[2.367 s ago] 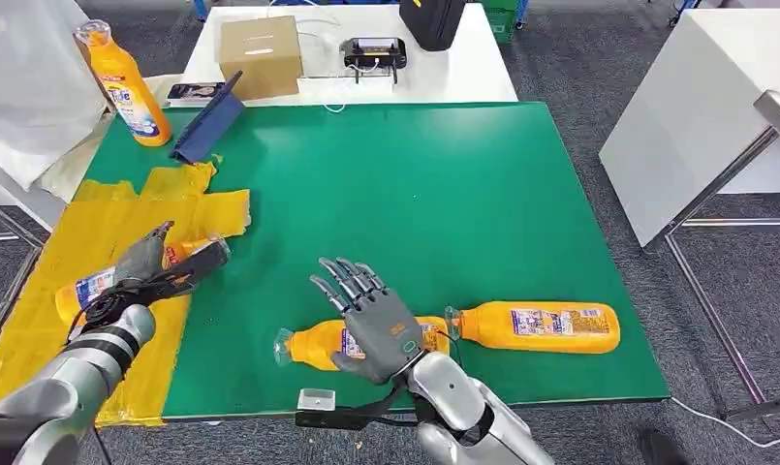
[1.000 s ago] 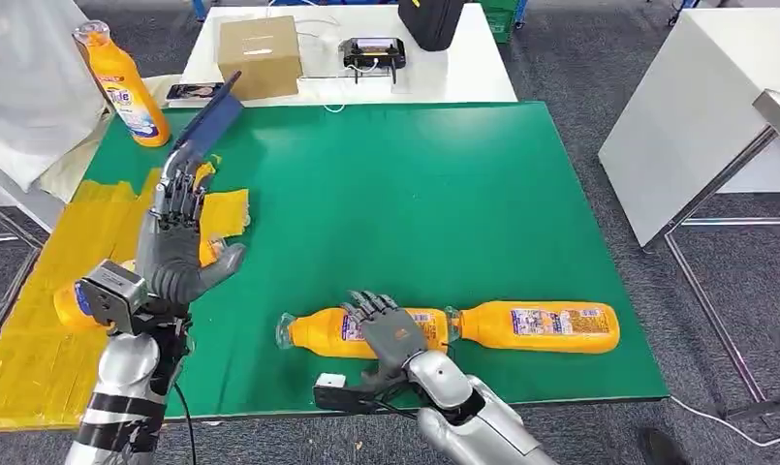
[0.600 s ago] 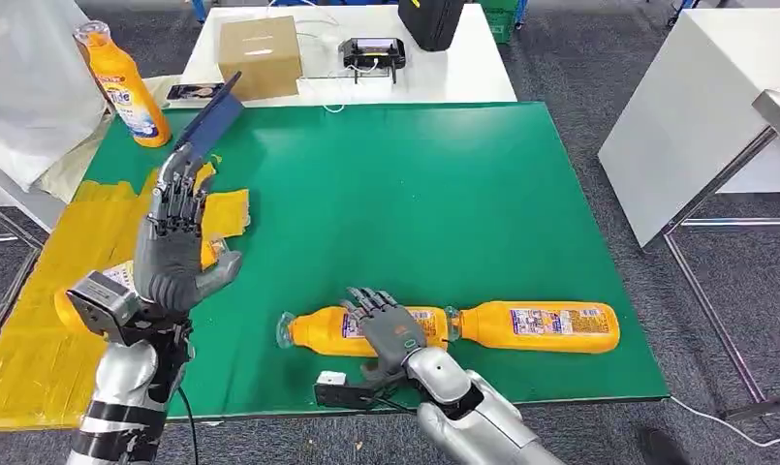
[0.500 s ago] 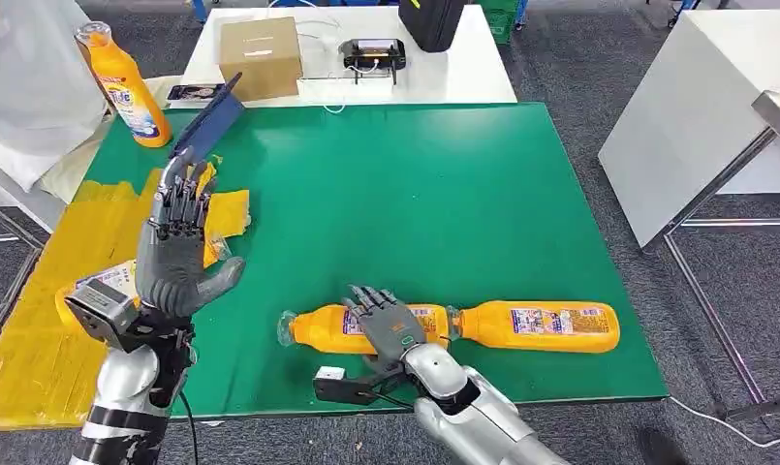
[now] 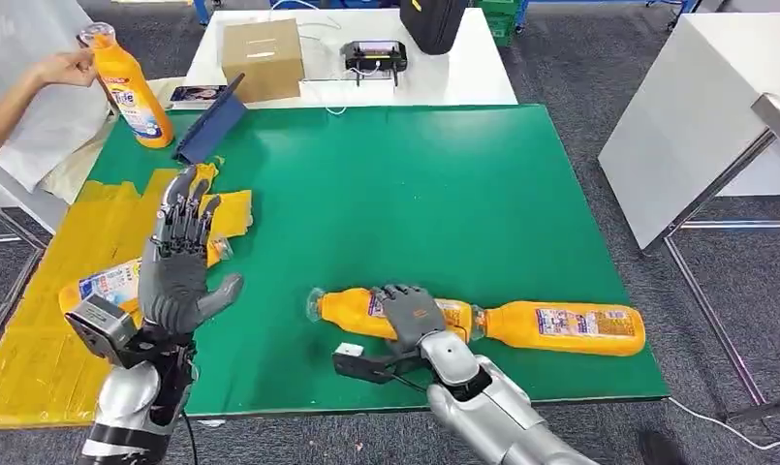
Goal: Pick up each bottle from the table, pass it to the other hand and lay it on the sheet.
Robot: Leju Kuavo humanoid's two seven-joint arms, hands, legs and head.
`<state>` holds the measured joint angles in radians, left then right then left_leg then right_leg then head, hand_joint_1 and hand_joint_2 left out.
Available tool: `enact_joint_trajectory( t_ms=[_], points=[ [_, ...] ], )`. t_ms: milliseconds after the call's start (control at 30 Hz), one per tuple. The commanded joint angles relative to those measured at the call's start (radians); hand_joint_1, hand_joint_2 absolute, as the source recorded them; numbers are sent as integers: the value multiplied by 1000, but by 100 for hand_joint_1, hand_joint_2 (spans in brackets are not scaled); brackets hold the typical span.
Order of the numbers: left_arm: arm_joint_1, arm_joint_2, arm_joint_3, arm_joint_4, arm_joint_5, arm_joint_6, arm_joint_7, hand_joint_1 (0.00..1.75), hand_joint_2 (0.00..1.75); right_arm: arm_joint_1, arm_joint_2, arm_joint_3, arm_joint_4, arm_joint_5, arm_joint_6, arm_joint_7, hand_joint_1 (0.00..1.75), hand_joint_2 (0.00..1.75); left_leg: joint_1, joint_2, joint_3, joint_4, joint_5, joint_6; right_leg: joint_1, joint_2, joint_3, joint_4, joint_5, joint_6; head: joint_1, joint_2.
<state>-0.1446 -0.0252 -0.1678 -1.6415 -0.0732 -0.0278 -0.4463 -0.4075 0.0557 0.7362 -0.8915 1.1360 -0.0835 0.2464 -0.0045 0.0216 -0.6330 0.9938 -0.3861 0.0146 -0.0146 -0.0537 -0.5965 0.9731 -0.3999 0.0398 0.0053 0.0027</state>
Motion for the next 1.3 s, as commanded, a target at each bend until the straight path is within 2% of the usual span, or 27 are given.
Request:
enact_joint_trajectory(
  t_ms=[33,167,233,267,300,333,400,500,567,633,733,767,967,1067,1133,1167,1200,1267,1300],
  points=[
    [-11,-6,17,14,2,-5,3,0,175,4,-53,-36,-14,-5,17,9,175,175,1,-3,3,0,-2,-1,1,2,4,-1,-2,-1,0,0],
    [-13,-6,16,17,2,-5,3,0,175,6,-46,-49,-8,-14,15,13,175,175,1,-2,2,0,-1,-1,1,2,3,-1,-1,-1,0,0],
    [-11,-4,12,16,1,-10,4,0,175,11,-35,-96,-25,-56,-41,-16,175,175,1,-3,2,0,-1,-1,1,2,3,-1,-2,-1,0,0],
    [-9,2,2,14,0,-17,7,0,175,34,-25,-149,-71,-141,-77,-88,175,175,2,-3,4,0,-2,-2,1,3,4,-1,-2,-2,0,0],
    [-6,5,-8,12,-6,-20,11,0,175,48,-24,-185,-119,-151,-184,-108,175,175,1,-2,2,0,-1,-1,1,2,2,-1,-1,-1,0,0],
    [3,6,-18,4,-12,-21,16,0,175,64,-27,-212,-187,-156,-223,-118,175,175,3,-3,5,1,-4,-2,2,4,6,0,-4,-2,0,0],
    [9,15,-49,9,-25,-28,35,0,175,119,-25,-297,-353,-171,-358,-178,175,175,2,-3,2,1,-3,-1,1,2,3,1,-3,-1,0,0],
    [1,30,-110,66,-34,-54,73,0,175,187,-15,-394,-519,-223,-516,-291,175,175,3,-5,4,4,-7,-2,1,5,6,3,-7,-3,0,0],
    [-6,34,-142,106,-36,-58,75,0,175,220,-5,-433,-585,-265,-589,-362,175,175,2,-7,2,3,-6,-2,1,2,5,3,-7,-2,0,0],
    [-17,40,-180,147,-35,-67,80,0,175,257,47,-504,-660,-307,-615,-491,175,175,1,-7,0,0,-2,-2,0,-1,2,0,-4,-1,0,0],
    [-35,48,-221,189,-30,-85,94,0,175,284,126,-572,-707,-336,-615,-639,175,175,2,-10,4,1,-5,-3,1,-1,6,0,-7,-2,0,0],
    [-39,48,-231,198,-28,-91,98,0,175,287,140,-578,-714,-342,-615,-664,175,175,0,-6,-1,0,-2,-2,-1,0,0,1,-3,-1,0,0],
    [-48,47,-259,228,-10,-114,103,0,175,286,176,-574,-715,-383,-615,-733,175,175,1,-5,-1,0,-3,-3,1,2,0,0,-3,-2,0,0],
    [-56,47,-271,237,4,-123,106,0,175,280,156,-513,-701,-432,-615,-744,175,175,1,-2,-3,-1,-2,-2,1,3,-3,-1,-2,-1,0,0],
    [-70,44,-283,252,24,-134,109,0,175,263,121,-408,-654,-469,-615,-715,175,175,1,-3,-3,-1,-2,-2,1,2,-3,0,-2,-1,0,0],
    [-76,43,-287,259,26,-134,110,0,175,255,127,-385,-625,-438,-615,-703,175,175,1,-3,-1,0,-3,-2,1,3,-1,-1,-2,-1,0,0],
    [-90,39,-289,276,40,-138,114,0,175,225,111,-302,-545,-399,-607,-666,175,175,1,-1,-3,-1,-2,-2,1,3,-3,-1,-1,-1,0,0],
    [-105,36,-291,293,45,-139,115,0,175,194,120,-239,-459,-391,-615,-647,175,175,1,1,-1,-1,-3,-2,1,6,-2,-1,-1,-1,0,0],
    [-113,35,-296,298,58,-151,112,0,175,166,120,-187,-394,-410,-580,-631,175,175,2,2,1,-1,-4,-3,1,8,0,-2,-1,-2,0,0]
  ],
)
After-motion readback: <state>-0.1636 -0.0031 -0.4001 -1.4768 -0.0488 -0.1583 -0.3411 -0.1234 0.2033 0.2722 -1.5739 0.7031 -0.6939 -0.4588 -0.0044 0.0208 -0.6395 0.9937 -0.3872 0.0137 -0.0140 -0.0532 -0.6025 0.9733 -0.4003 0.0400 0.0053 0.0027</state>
